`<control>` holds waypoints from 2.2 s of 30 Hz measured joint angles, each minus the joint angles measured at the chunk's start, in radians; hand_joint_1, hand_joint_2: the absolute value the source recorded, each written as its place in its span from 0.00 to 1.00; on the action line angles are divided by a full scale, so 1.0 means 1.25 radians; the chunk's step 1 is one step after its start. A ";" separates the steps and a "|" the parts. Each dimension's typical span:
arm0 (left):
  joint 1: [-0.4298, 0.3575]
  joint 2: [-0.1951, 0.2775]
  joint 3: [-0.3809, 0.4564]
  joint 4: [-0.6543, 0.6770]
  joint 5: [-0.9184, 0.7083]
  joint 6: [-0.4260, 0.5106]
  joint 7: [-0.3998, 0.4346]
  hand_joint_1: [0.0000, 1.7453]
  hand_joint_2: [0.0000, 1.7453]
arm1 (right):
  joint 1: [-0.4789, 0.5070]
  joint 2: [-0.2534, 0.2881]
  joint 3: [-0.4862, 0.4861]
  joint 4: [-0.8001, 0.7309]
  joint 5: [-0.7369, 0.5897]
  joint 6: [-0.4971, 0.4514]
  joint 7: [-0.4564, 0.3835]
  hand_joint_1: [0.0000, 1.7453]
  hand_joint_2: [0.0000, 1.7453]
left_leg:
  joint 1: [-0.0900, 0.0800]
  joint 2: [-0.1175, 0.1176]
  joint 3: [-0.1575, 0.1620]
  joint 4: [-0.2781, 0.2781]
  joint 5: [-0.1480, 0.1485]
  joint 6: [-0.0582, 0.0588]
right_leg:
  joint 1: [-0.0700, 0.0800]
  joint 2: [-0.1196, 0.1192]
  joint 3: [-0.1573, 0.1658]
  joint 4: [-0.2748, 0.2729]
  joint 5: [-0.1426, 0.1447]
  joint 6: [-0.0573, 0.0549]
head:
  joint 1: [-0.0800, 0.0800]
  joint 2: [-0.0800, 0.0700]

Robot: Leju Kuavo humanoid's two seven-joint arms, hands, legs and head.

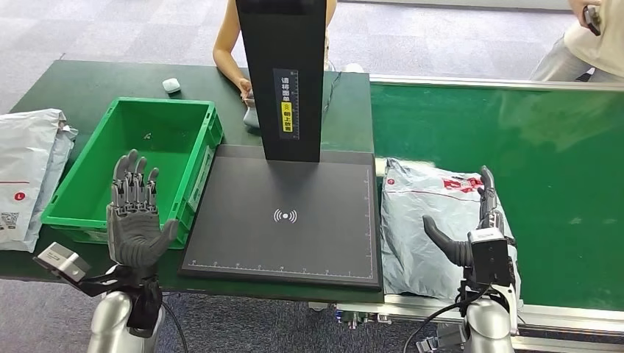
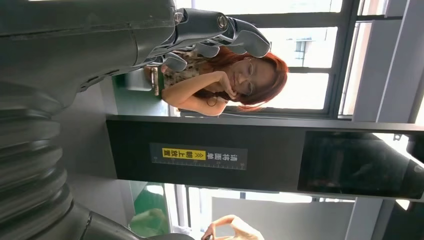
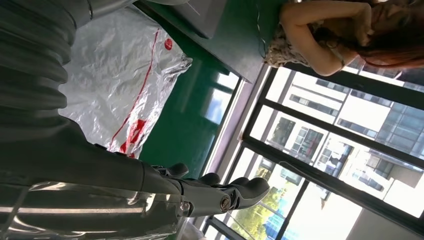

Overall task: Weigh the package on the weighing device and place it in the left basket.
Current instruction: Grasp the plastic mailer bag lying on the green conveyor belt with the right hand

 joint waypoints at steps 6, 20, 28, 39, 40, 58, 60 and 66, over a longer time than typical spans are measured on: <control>0.015 -0.001 0.000 0.001 0.019 0.008 -0.007 0.00 1.00 | -0.004 0.001 -0.007 -0.001 -0.016 0.014 -0.021 0.00 1.00 | 0.000 0.000 0.000 0.000 0.000 0.000 | 0.000 0.000 0.000 0.000 0.000 0.000 | 0.000 0.000; 0.066 -0.001 0.041 -0.026 0.052 0.011 -0.007 0.00 1.00 | -0.108 0.030 0.054 0.028 -0.031 0.013 0.003 0.00 1.00 | 0.000 0.000 0.000 0.000 0.001 0.000 | 0.000 -0.001 0.001 0.000 0.000 0.000 | 0.000 0.000; 0.069 0.000 0.044 -0.026 0.053 0.027 -0.007 0.00 1.00 | -0.131 0.033 0.060 0.052 -0.016 0.000 0.012 0.00 1.00 | 0.000 -0.001 0.000 0.000 0.000 0.000 | 0.000 -0.001 0.001 0.000 0.000 0.000 | 0.000 0.000; 0.070 0.007 0.044 -0.026 0.061 0.041 -0.007 0.00 1.00 | -0.141 0.032 0.060 0.079 -0.017 -0.007 -0.001 0.00 1.00 | 0.000 -0.001 0.000 0.000 0.000 0.000 | 0.000 -0.001 0.001 0.000 0.000 0.000 | 0.000 0.000; 0.071 0.007 0.044 -0.026 0.061 0.043 -0.007 0.00 1.00 | -0.142 0.032 0.060 0.081 -0.016 -0.010 -0.002 0.00 1.00 | 0.000 -0.001 0.000 0.000 0.000 0.000 | 0.000 -0.001 0.001 0.000 0.000 0.000 | 0.000 0.000; 0.089 0.015 0.044 -0.034 0.069 0.056 -0.007 0.00 1.00 | -0.161 0.022 0.072 0.101 0.047 -0.042 0.015 0.00 1.00 | 0.000 -0.001 0.000 0.000 0.000 0.000 | 0.000 -0.001 0.001 0.000 0.000 0.000 | 0.000 0.000; 0.082 0.016 0.041 -0.033 0.067 0.053 -0.007 0.00 1.00 | -0.168 0.010 0.078 0.114 0.117 -0.067 0.048 0.00 1.00 | 0.000 -0.001 0.000 0.000 0.001 0.000 | 0.000 -0.001 0.001 0.000 0.000 0.000 | 0.000 0.000; 0.047 0.011 -0.013 -0.015 0.032 0.025 0.001 0.00 1.00 | -0.164 -0.052 0.088 0.167 0.409 -0.106 0.189 0.00 1.00 | 0.000 -0.002 0.000 0.001 0.000 0.000 | 0.000 -0.002 0.001 0.000 0.000 0.001 | 0.000 0.000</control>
